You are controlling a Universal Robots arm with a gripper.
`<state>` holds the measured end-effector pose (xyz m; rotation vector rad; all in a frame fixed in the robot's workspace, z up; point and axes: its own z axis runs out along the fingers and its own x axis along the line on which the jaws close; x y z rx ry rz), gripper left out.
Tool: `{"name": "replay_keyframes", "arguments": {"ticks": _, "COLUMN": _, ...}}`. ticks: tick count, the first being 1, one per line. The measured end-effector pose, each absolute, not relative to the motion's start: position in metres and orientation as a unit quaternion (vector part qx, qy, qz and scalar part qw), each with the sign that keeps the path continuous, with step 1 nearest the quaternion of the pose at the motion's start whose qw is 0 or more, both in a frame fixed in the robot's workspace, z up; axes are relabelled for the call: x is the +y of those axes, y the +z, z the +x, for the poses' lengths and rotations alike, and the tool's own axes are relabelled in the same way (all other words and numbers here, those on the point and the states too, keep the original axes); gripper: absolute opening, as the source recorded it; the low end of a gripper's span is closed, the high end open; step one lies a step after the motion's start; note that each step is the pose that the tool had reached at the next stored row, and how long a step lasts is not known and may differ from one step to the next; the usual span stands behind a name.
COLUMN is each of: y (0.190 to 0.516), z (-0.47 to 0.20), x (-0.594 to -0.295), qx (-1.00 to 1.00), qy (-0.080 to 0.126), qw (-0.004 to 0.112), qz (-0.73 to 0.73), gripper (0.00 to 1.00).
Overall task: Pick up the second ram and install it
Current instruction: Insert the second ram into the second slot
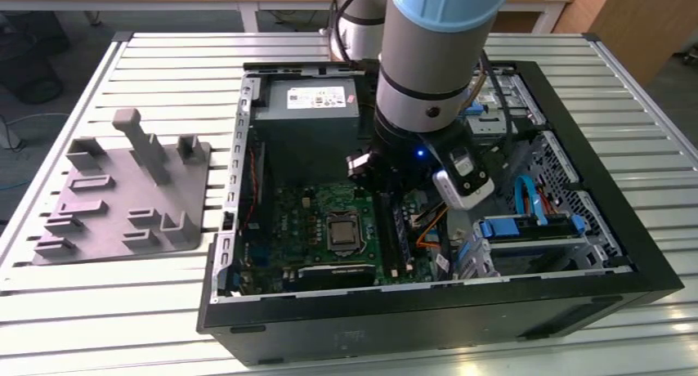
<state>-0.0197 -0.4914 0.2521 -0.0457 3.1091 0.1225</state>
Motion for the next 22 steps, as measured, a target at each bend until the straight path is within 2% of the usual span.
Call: {"name": "replay_keyframes", "arguments": {"ticks": 22, "y": 0.226, "z": -0.028, "x": -0.501, "qx": 1.000, "qy": 0.025, "qw": 0.017, "qz": 0.008, "gripper": 0.14}}
